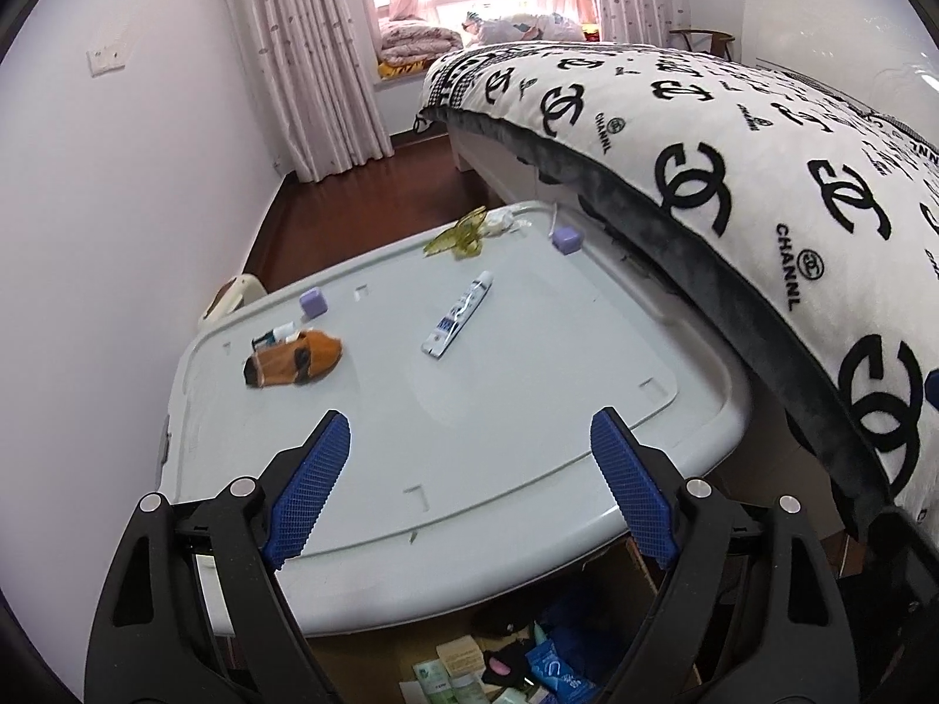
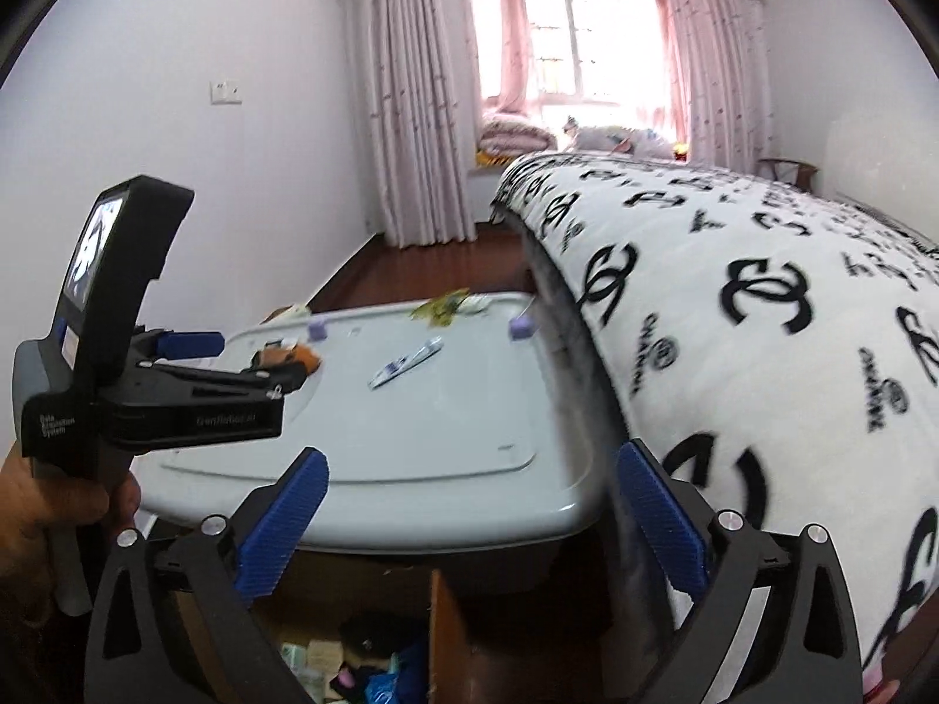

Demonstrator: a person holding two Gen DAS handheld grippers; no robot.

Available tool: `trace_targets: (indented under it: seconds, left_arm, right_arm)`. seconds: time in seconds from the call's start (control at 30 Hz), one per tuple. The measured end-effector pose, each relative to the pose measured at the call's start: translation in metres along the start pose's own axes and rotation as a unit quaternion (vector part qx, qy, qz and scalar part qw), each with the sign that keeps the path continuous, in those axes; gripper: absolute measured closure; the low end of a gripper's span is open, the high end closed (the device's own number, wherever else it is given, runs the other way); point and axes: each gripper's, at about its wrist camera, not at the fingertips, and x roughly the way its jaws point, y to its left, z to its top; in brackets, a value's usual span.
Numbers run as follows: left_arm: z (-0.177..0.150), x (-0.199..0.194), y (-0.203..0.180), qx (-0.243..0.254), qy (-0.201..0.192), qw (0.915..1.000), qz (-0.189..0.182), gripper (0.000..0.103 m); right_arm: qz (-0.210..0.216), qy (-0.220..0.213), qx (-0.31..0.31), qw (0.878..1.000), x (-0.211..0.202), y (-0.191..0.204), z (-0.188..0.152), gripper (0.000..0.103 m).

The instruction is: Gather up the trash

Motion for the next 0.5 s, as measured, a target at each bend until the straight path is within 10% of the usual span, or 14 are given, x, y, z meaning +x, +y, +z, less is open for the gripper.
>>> trace_targets:
  seconds: [0.5]
  left_arm:
    - [0.017,-0.002,-0.019,0.010,-0.013,0.9998,0.010,0.021]
  right_arm:
    - [0.003,-0.012,0.004,1.000,-0.004,-0.008,-0.002,0.006]
